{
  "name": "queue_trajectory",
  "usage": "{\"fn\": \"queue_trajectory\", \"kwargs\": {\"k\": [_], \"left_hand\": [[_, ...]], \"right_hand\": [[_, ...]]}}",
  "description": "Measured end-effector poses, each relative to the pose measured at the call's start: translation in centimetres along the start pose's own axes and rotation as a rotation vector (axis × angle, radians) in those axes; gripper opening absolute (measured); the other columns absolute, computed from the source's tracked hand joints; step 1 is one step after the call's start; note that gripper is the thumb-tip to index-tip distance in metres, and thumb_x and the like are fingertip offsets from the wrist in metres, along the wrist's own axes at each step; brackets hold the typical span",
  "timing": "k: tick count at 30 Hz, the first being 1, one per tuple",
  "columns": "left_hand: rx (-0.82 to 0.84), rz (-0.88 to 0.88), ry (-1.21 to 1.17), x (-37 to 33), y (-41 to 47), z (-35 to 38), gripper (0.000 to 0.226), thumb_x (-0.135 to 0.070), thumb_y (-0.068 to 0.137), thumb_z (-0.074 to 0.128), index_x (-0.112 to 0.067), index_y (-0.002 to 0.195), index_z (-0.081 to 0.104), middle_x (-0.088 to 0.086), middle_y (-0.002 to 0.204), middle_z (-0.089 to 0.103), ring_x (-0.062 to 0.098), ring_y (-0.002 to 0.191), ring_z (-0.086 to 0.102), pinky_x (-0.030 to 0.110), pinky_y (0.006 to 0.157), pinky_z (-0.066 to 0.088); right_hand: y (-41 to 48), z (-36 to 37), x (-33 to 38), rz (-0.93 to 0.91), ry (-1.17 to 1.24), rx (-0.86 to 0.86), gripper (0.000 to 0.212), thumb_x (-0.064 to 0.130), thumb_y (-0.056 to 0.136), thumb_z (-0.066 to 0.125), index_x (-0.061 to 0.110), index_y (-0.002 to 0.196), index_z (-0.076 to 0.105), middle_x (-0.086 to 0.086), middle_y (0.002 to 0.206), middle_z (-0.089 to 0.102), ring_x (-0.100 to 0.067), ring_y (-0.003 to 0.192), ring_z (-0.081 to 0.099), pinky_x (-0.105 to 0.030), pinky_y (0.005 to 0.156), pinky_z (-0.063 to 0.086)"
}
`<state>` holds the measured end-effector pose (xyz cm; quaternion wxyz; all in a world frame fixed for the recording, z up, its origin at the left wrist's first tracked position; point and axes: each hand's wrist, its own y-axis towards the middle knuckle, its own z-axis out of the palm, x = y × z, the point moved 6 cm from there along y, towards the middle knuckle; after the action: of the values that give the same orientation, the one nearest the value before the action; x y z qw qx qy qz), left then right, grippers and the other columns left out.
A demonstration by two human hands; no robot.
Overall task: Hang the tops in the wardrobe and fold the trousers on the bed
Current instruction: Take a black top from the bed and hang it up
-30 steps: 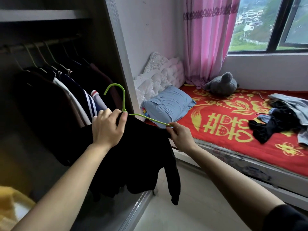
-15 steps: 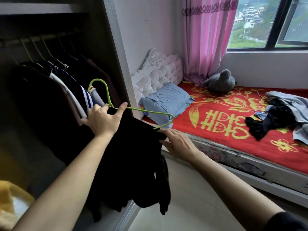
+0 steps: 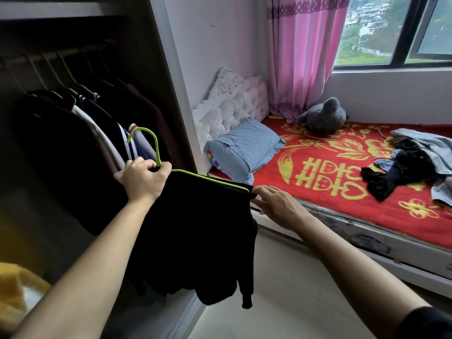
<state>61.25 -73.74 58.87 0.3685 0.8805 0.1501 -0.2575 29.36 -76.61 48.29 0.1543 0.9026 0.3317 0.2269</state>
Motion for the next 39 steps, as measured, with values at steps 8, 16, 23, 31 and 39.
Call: {"fn": "queue_trajectory", "kwargs": {"k": [8,16,23,31,39], "left_hand": [[-0.033,0.327,0.19,-1.4,-1.0,1.0,0.05,-0.06,0.077,0.046,-0.016,0.058,0.06,-0.006,0.063,0.043,0.028,0.078,0.053,0.039,0.078,0.025],[0.342,-0.021,-0.217,-1.2,-1.2,2.4,0.036,-0.053,0.074,0.077,-0.02,0.07,0.065,-0.003,0.068,0.058,0.02,0.069,0.056,0.033,0.073,0.047],[0.408,-0.311,-0.706,0.7,-3.6,3.8,0.009,-0.011,0.084,0.075,-0.019,0.087,0.074,-0.004,0.079,0.075,0.013,0.08,0.067,0.029,0.086,0.054],[0.383,-0.107,-0.589,-2.7,-4.3,3.9,0.019,-0.01,0.089,0.07,0.0,0.105,0.071,-0.005,0.088,0.062,-0.011,0.073,0.061,0.003,0.071,0.043],[0.087,-0.211,-0.589,-0.2,-2.4,1.1,0.015,-0.024,0.09,0.071,-0.012,0.097,0.076,0.003,0.103,0.065,0.015,0.102,0.064,0.028,0.097,0.05]], "right_hand": [[2.5,-1.8,1.1,-0.078,-0.082,-0.027,0.029,0.034,0.103,0.042,0.01,0.11,0.058,-0.004,0.101,0.062,-0.024,0.094,0.06,-0.038,0.08,0.05],[5.5,-2.6,4.7,-0.132,0.058,-0.079,0.027,0.004,0.094,0.053,0.005,0.12,0.06,-0.012,0.112,0.061,-0.028,0.101,0.06,-0.033,0.086,0.046],[6.2,-3.6,3.9,-0.092,-0.073,-0.148,0.03,0.014,0.093,0.06,0.018,0.122,0.066,-0.002,0.108,0.069,-0.025,0.101,0.059,-0.037,0.084,0.05],[8.0,-3.9,6.3,-0.121,-0.1,-0.082,0.034,0.042,0.101,0.051,0.02,0.12,0.069,-0.006,0.1,0.054,-0.025,0.09,0.058,-0.037,0.07,0.049],[5.8,-2.9,1.6,-0.036,-0.103,0.047,0.032,0.036,0.102,0.049,0.015,0.101,0.073,-0.002,0.098,0.054,-0.023,0.087,0.058,-0.041,0.073,0.051]]}}
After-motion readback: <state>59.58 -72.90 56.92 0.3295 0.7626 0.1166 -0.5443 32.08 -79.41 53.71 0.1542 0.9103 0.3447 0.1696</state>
